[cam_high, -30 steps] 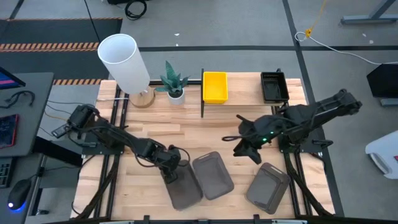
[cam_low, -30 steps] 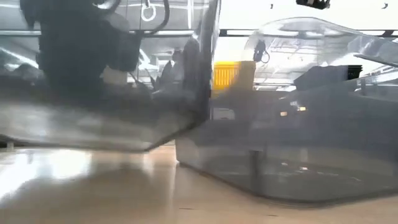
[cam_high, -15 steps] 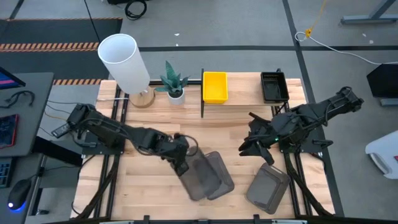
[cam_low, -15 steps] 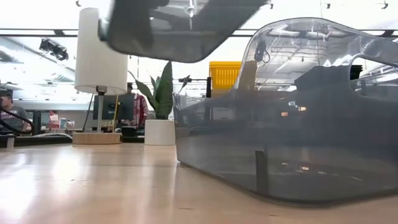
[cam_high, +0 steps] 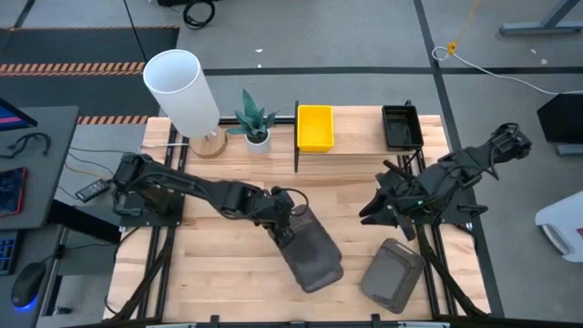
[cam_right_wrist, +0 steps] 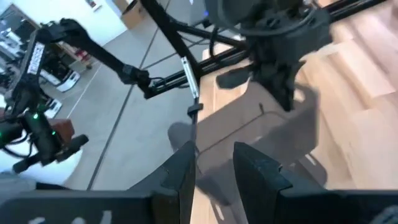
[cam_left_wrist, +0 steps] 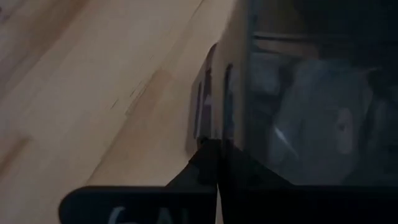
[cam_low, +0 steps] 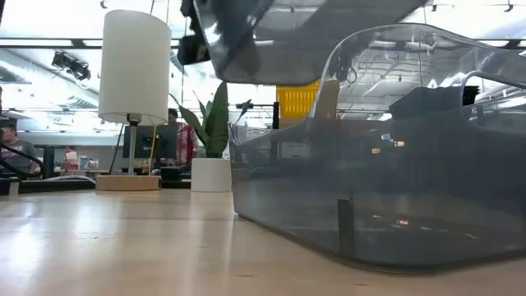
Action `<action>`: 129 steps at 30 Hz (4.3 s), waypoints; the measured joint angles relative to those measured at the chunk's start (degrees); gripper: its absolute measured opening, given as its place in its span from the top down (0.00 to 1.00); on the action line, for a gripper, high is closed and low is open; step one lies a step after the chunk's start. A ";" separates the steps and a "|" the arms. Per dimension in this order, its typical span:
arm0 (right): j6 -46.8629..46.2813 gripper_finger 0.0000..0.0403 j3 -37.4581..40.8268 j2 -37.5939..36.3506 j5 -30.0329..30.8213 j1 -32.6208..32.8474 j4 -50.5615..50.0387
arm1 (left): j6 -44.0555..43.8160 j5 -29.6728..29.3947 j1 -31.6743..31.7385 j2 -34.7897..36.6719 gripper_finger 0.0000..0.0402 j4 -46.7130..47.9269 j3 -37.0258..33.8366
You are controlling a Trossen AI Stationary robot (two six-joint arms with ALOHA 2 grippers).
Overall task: Stack baskets on shelf by color
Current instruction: Stack the left gray bin on top of the middle gray bin, then stack the right gray bin on top of the left gray bin
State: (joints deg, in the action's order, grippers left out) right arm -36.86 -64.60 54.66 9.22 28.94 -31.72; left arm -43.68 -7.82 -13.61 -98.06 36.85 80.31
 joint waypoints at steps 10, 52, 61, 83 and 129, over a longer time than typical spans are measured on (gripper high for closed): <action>-0.01 0.72 0.00 -2.43 6.18 2.40 -1.03 | 3.43 -0.84 -0.02 -3.88 0.99 -2.99 0.02; -22.87 0.72 11.88 0.21 -7.79 2.39 -21.24 | 3.80 3.00 -0.68 -0.54 0.58 0.39 0.00; -33.94 0.72 20.95 0.19 -20.00 2.39 -22.74 | 4.35 2.50 -1.01 3.91 0.65 0.71 0.02; -29.04 0.55 24.02 14.47 -21.81 2.50 -24.54 | 5.59 2.30 -0.76 10.19 0.65 4.91 0.00; 5.63 0.99 -16.15 29.03 -7.11 -10.71 -31.04 | 23.39 -1.71 -0.68 14.16 0.83 -0.43 -0.09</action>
State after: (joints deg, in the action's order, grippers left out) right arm -31.23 -80.75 83.69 2.11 18.23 -62.76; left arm -20.29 -9.53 -14.28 -83.90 36.42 80.23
